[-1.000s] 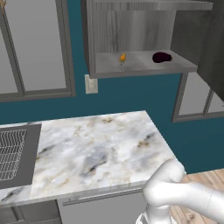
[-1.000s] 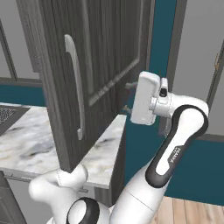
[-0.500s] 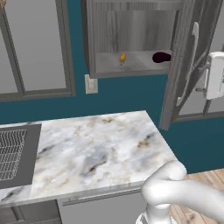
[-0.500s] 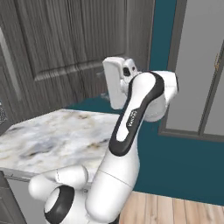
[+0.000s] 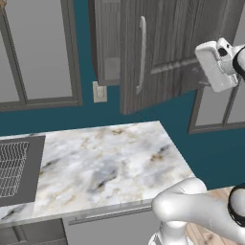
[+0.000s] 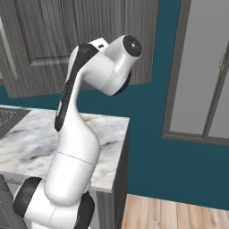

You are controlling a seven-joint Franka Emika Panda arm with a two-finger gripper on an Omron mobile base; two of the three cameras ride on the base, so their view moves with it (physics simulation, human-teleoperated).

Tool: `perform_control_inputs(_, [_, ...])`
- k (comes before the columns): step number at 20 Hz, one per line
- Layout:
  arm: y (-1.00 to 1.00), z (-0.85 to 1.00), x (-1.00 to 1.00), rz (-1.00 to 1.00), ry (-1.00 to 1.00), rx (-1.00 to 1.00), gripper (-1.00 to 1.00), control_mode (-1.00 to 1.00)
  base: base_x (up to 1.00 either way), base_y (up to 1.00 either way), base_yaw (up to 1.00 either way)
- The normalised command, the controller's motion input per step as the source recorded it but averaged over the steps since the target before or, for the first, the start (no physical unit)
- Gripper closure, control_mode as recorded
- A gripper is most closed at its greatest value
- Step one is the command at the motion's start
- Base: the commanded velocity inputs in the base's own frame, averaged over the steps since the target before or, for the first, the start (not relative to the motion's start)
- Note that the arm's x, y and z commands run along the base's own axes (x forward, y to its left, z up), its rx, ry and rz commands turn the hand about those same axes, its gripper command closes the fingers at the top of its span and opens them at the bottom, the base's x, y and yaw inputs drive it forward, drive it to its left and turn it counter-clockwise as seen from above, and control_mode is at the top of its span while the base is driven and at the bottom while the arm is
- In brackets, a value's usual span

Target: Pick the carrot, eggplant from the counter and place them in the cabinet. Then close the cabinet.

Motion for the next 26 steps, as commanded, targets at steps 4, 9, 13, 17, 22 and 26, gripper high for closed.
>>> perform_control_inputs(4, [0.85,-1.00,1.00,-0.58,-0.29,-0.39,-1.00,-1.00,0.00,0.00,0.00])
perform_control_inputs(9, [0.76,-0.99,1.00,-0.55,-0.32,-0.35,-1.00,-1.00,0.00,0.00,0.00])
perform_control_inputs(13, [0.53,-0.85,1.00,-0.47,-0.24,-0.27,-1.00,-1.00,0.00,0.00,0.00])
perform_control_inputs(17, [0.16,-0.80,1.00,-0.39,-0.18,-0.16,-1.00,-1.00,0.00,0.00,0.00])
perform_control_inputs(22, [-0.37,-0.32,1.00,-0.20,-0.11,-0.02,-1.00,-1.00,0.00,0.00,0.00])
perform_control_inputs(26, [-0.38,0.02,-0.67,0.00,0.13,0.16,-1.00,-1.00,0.00,0.00,0.00])
